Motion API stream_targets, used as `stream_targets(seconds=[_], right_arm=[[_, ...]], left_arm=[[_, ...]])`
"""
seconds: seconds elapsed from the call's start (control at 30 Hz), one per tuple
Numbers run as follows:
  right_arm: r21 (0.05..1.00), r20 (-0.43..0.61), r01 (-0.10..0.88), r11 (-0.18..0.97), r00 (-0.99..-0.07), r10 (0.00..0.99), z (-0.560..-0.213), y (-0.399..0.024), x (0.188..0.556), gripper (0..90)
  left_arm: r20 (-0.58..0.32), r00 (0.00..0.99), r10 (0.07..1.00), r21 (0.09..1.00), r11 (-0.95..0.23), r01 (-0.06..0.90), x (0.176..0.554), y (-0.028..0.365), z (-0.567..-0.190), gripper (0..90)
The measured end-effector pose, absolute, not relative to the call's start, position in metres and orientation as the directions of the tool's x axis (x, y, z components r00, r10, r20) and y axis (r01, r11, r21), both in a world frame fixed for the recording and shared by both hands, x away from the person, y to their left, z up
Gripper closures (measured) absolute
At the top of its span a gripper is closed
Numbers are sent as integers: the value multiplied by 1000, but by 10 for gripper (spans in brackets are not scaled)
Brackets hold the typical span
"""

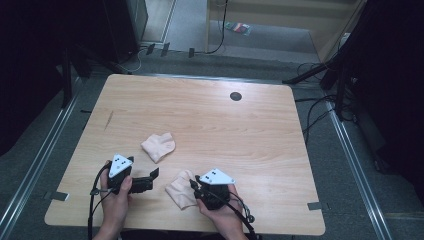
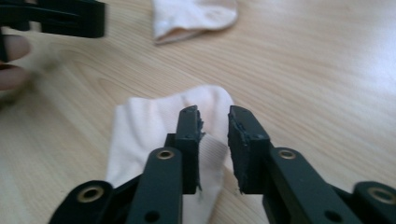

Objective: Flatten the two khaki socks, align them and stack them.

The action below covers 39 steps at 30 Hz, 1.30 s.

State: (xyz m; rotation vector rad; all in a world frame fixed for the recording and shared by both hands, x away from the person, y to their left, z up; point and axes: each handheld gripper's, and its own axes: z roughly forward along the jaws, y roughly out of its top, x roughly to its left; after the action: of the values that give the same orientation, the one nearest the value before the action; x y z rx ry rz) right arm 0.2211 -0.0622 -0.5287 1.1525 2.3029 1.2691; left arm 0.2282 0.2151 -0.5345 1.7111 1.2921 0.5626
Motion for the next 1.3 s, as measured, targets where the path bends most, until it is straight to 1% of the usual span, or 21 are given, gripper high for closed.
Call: stream_targets(seconds=[0.03, 0.07, 0.1, 0.2, 0.23, 0.27, 0.3, 0.33, 0.37, 0.4, 0.43, 0.67, 0.73, 0.77, 0.8, 0.83, 1.1, 1.2, 1.23, 1.27, 1.3], right_arm=[[781, 185, 561, 276, -630, 754, -532, -66, 225, 689], [781, 185, 561, 276, -630, 754, -532, -66, 225, 689], [753, 211, 594, 285, -627, 750, -536, -68, 228, 655], [743, 226, 608, 280, -621, 750, -538, -69, 228, 640], [727, 270, 632, 268, -622, 735, -540, -70, 229, 648], [727, 270, 632, 268, -622, 735, -540, -70, 229, 648], [713, 286, 647, 270, -620, 730, -541, -69, 229, 682], [713, 286, 647, 270, -620, 730, -541, -69, 229, 682], [712, 278, 647, 273, -617, 736, -541, -68, 228, 740], [712, 278, 647, 273, -617, 736, -541, -68, 228, 740], [721, 274, 636, 276, -627, 730, -539, -69, 226, 791], [782, 271, 561, 271, -698, 663, -526, -71, 214, 827], [792, 273, 540, 285, -730, 626, -525, -69, 212, 795], [783, 285, 534, 319, -764, 579, -526, -64, 211, 736], [783, 285, 534, 319, -764, 579, -526, -64, 211, 736], [771, 262, 524, 362, -779, 569, -530, -58, 211, 694], [749, 224, 558, 357, -720, 656, -535, -53, 222, 592], [721, 252, 593, 358, -706, 662, -538, -53, 232, 615], [707, 274, 613, 352, -697, 663, -540, -52, 235, 683], [707, 274, 613, 352, -697, 663, -540, -52, 235, 683], [704, 268, 614, 356, -695, 667, -540, -51, 235, 730]], left_arm=[[-152, 356, 922, 852, -60, 520, 228, 215, -535, 1], [-150, 357, 922, 851, -64, 521, 228, 215, -535, 1], [-148, 362, 920, 850, -69, 522, 228, 214, -535, 0], [-147, 363, 920, 850, -71, 523, 228, 213, -536, 0], [-147, 366, 919, 848, -73, 525, 228, 212, -537, 0], [-147, 366, 919, 848, -73, 525, 228, 212, -537, 0], [-149, 368, 918, 846, -74, 527, 228, 211, -538, 0], [-149, 368, 918, 846, -74, 527, 228, 211, -538, 0], [-149, 369, 917, 847, -75, 526, 228, 210, -538, 0], [-149, 369, 917, 847, -75, 526, 228, 210, -538, 1], [-148, 371, 917, 847, -76, 526, 228, 210, -538, 0], [-149, 370, 917, 844, -77, 531, 228, 209, -539, 0], [-150, 374, 915, 842, -80, 533, 229, 209, -539, 0], [-148, 378, 914, 842, -84, 533, 229, 209, -540, 1], [-148, 380, 913, 841, -86, 534, 229, 209, -540, 1], [-150, 380, 913, 841, -84, 534, 229, 209, -540, 1], [-158, 370, 915, 843, -70, 533, 229, 211, -539, 0], [-157, 377, 913, 840, -77, 537, 229, 210, -540, 0], [-158, 383, 910, 839, -81, 538, 229, 209, -540, 0], [-158, 383, 910, 839, -81, 538, 229, 209, -540, 1], [-162, 385, 909, 839, -79, 539, 228, 208, -540, 1]])
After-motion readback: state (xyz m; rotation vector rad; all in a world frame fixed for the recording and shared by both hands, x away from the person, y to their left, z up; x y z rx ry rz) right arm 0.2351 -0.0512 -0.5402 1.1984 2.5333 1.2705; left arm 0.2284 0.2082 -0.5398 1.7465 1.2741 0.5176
